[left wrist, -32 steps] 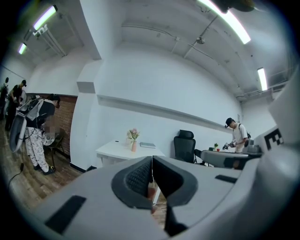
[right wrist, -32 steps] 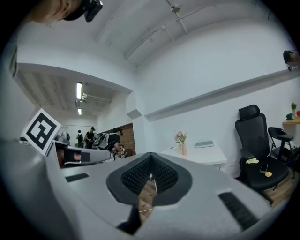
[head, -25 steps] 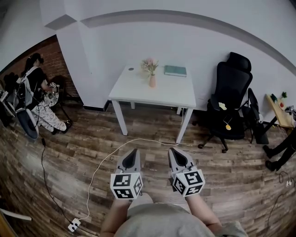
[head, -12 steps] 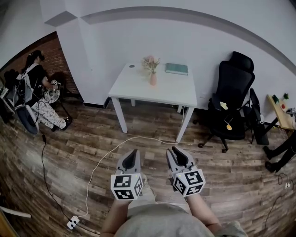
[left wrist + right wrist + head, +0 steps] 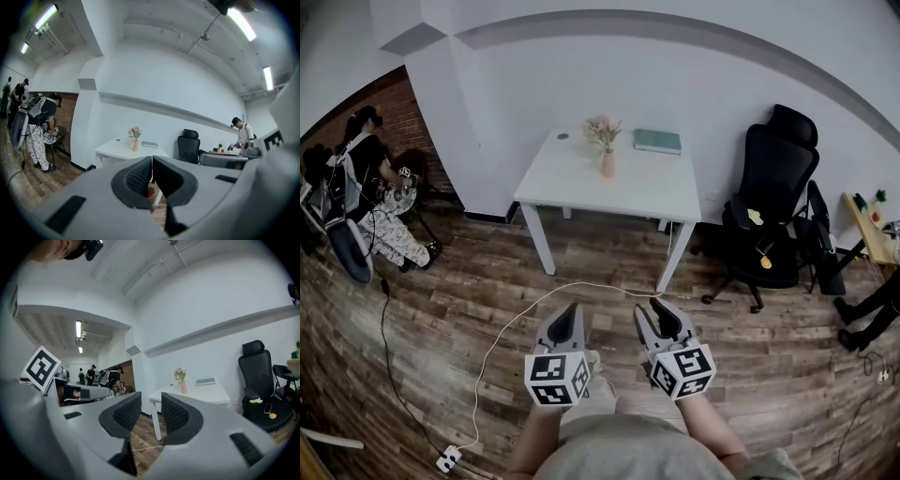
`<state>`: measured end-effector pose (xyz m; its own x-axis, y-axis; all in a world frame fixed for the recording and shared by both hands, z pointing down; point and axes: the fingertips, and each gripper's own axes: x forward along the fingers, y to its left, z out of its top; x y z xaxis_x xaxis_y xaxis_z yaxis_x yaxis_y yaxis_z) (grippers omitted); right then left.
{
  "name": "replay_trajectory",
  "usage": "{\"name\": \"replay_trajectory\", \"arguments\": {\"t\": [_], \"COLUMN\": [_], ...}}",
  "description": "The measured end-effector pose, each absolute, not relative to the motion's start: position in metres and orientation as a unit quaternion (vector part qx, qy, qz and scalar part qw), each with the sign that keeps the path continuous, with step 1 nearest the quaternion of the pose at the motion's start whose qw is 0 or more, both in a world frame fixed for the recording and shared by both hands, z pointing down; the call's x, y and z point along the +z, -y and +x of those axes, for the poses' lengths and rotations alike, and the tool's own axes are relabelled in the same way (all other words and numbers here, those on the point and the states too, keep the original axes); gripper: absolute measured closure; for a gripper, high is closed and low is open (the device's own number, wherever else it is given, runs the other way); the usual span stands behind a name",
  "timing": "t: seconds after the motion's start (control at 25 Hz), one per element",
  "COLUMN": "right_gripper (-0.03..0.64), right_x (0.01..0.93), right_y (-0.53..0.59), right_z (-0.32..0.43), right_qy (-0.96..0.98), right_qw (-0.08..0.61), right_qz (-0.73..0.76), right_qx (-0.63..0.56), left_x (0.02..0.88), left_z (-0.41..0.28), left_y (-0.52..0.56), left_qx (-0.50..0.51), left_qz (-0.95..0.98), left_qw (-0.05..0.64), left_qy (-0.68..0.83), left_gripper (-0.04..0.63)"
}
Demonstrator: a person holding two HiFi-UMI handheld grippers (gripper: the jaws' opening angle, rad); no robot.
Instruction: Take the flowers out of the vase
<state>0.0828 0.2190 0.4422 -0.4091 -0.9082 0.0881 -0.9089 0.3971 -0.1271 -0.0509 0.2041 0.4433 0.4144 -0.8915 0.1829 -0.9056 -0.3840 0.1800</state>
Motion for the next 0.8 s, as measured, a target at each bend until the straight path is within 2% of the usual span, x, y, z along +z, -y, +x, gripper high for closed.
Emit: {"name": "replay_trajectory", "arguments": {"t": [0.8], "right_gripper": [0.477], "right_x": [0.436], "right_y": [-0.048], "right_z": [0.073], "right_qy": [0.834], "right_qw": [0.018], "right_qz": [0.546], "right_qx": [0.077], "left_x": [0.44], "left_z": [-0.055], "left_y": [-0.03], "left_qx": [0.032], "left_qz": [0.835], "left_qw": [0.133], "left_qy": [0.532], "left_gripper": [0.588]}}
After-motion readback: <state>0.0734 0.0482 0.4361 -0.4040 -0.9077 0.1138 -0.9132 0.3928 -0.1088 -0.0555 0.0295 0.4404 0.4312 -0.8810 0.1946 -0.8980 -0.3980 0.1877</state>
